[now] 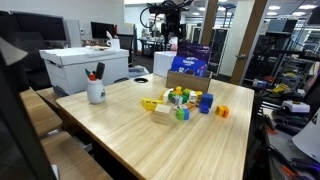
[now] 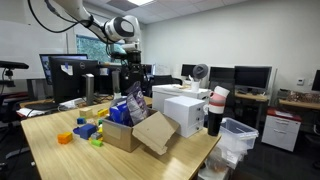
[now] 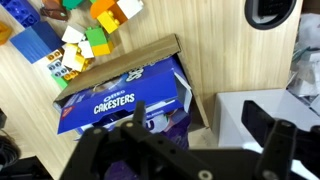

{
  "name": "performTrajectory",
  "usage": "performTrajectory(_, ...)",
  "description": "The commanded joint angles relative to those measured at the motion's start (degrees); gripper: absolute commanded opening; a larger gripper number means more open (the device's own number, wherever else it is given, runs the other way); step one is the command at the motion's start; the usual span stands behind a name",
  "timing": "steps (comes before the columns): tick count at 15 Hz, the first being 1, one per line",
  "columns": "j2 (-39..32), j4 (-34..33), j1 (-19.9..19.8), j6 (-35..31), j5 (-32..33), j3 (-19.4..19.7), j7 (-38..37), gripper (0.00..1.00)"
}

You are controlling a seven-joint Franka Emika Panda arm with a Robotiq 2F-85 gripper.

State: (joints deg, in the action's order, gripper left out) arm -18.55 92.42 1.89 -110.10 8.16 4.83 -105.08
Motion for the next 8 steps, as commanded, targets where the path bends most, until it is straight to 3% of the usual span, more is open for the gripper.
performTrajectory(1,1.9,3.3,-0.1,-3.0,0.7,-1.1,9.2,1.0)
performTrajectory(8,2.8,7.4,-0.7,-8.1,-0.7,-2.0,27.3,1.0)
